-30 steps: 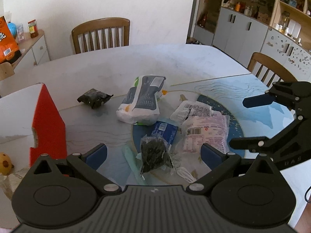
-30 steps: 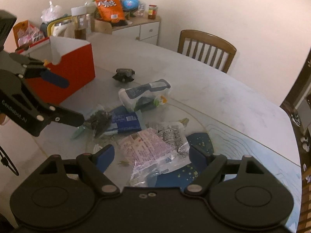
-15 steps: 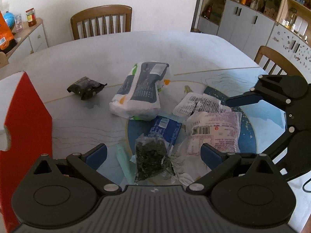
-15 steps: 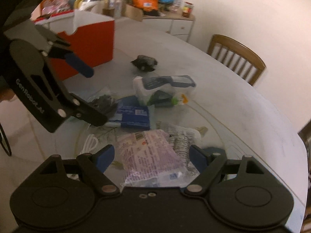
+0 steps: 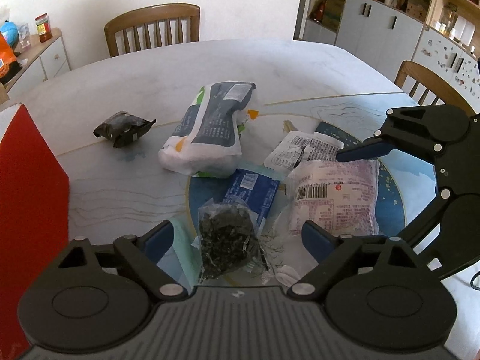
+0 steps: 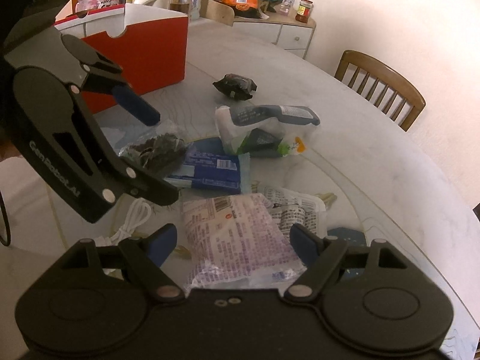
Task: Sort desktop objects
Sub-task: 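Grasp the black seaweed bag with the left tool while the right tool grasps the pink-white bag, then carry the seaweed bag and pink-white bag with both tools to the red box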
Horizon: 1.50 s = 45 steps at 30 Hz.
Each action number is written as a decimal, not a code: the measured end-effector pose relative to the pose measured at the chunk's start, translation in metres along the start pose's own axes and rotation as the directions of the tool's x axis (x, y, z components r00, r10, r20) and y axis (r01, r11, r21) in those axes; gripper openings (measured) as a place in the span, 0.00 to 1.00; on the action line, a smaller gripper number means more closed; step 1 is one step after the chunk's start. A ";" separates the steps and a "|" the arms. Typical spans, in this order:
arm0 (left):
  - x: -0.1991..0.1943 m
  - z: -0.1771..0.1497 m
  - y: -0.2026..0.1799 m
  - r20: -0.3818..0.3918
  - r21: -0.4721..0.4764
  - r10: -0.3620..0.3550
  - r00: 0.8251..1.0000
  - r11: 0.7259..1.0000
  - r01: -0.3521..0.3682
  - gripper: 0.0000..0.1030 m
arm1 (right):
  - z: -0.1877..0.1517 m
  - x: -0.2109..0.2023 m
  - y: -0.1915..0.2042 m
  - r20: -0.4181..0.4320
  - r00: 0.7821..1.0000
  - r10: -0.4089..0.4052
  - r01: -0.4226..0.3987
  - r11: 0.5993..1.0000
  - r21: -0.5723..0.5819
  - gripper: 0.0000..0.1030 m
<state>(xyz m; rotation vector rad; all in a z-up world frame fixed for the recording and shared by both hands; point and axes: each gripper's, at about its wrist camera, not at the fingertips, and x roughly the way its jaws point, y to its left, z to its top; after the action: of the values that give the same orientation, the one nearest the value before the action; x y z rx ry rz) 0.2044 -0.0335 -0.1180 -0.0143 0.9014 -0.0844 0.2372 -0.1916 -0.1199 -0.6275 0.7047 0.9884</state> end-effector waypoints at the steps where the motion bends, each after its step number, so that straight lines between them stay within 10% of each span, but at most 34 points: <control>1: 0.000 -0.001 0.000 0.001 -0.001 -0.001 1.000 1.000 0.001 0.87 | 0.000 0.000 0.000 -0.001 1.000 0.000 0.000 1.000 -0.002 0.79; 17: 0.003 -0.004 0.000 -0.023 0.004 0.006 1.000 1.000 -0.006 0.38 | 0.003 -0.002 0.002 -0.006 1.000 -0.008 0.008 1.000 -0.016 0.56; 45: -0.084 -0.005 0.005 0.067 0.031 -0.014 0.998 0.999 0.012 0.35 | 0.032 -0.077 0.019 0.095 0.992 -0.084 0.066 0.982 0.176 0.53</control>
<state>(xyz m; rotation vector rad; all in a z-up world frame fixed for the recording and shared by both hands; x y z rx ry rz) 0.1486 -0.0217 -0.0553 0.0051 0.8326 -0.1090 0.1992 -0.2000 -0.0435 -0.4454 0.6638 0.8727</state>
